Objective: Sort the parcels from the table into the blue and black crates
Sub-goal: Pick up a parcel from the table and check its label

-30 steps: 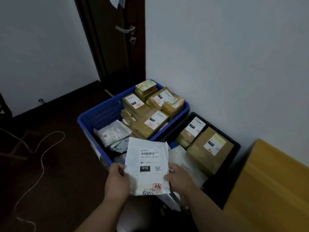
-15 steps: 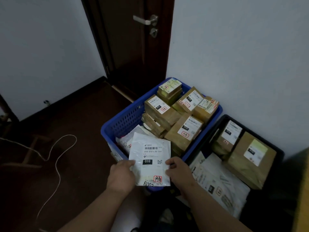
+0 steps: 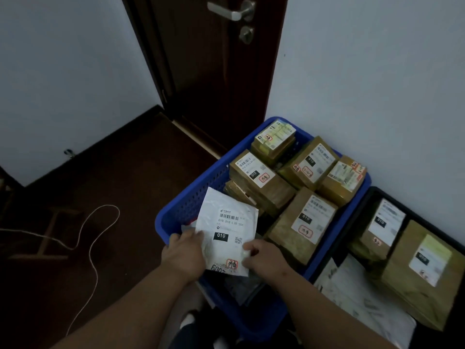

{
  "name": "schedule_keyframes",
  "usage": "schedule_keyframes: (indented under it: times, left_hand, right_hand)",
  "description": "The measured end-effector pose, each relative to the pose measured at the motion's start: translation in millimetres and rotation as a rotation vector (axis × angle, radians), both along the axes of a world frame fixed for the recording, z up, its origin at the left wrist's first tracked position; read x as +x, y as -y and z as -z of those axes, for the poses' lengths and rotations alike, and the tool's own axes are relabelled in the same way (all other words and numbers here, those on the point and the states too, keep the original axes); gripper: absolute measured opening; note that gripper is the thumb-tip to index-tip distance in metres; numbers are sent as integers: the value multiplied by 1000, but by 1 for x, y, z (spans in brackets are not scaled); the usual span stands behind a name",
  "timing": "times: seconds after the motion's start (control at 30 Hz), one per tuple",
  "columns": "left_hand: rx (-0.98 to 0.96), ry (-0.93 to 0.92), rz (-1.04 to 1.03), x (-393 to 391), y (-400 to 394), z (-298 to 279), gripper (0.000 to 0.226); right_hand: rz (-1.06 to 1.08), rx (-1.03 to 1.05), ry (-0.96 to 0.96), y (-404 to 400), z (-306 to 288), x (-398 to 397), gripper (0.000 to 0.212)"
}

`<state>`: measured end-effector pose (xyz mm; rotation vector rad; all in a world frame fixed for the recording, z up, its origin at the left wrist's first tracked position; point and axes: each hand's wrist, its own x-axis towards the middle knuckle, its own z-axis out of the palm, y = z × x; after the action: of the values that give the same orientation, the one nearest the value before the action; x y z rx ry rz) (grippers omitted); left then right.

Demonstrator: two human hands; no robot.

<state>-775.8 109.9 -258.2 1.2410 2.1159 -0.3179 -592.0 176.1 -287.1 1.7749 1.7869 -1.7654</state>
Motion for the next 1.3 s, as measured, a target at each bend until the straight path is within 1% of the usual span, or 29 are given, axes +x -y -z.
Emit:
schedule_keyframes:
  times: [0.17, 0.23, 0.33, 0.4, 0.47, 0.53, 0.6, 0.7, 0.83, 0.93, 1.0, 1.03, 1.13, 1.2, 1.3]
  left_hand:
    - [-42, -23, 119, -24, -35, 21, 57]
    - [-63, -30, 179, -35, -49, 28, 54]
    - [-99, -37, 245, -54, -62, 38, 57]
    - [-123, -44, 279, -68, -70, 46, 58]
    - [-150, -35, 308, -80, -77, 53, 57]
    - [-214, -11, 327, -90, -81, 60, 63]
    - [-296, 15, 346, -96, -82, 63, 72]
    - [-321, 32, 374, -100, -78, 64, 74]
    - [-263, 71, 403, -92, -70, 59, 68]
    - [-177, 120, 425, -74, -66, 49, 65]
    - [-138, 115, 473, -56, -64, 39, 65]
    - [-114, 118, 486, -44, -61, 32, 65]
    - [-6, 139, 534, 1, -45, 8, 64]
    - [78, 151, 574, 36, -27, -8, 60]
    - [154, 158, 642, 95, 5, -24, 60]
  right_hand:
    - [-3, -26, 64, -12, 15, -26, 50]
    - [18, -47, 95, -14, 23, -38, 52]
    - [85, -63, 113, -16, 33, -61, 53]
    - [127, -105, 118, -15, 40, -76, 55]
    - [160, -180, 108, -11, 47, -92, 63]
    - [198, -269, 87, -6, 55, -104, 71]
    - [171, -312, 83, 0, 58, -111, 75]
    - [160, -313, 86, 8, 56, -109, 75]
    - [196, -315, 115, 17, 48, -92, 63]
    - [212, -233, 124, 24, 33, -74, 47]
    - [230, -154, 127, 31, 21, -59, 35]
    - [235, -121, 125, 36, 15, -49, 33]
    - [219, 63, 188, 56, -6, -8, 35]
    - [203, 190, 279, 76, -21, 29, 43]
    - [245, 326, 357, 114, -42, 92, 46]
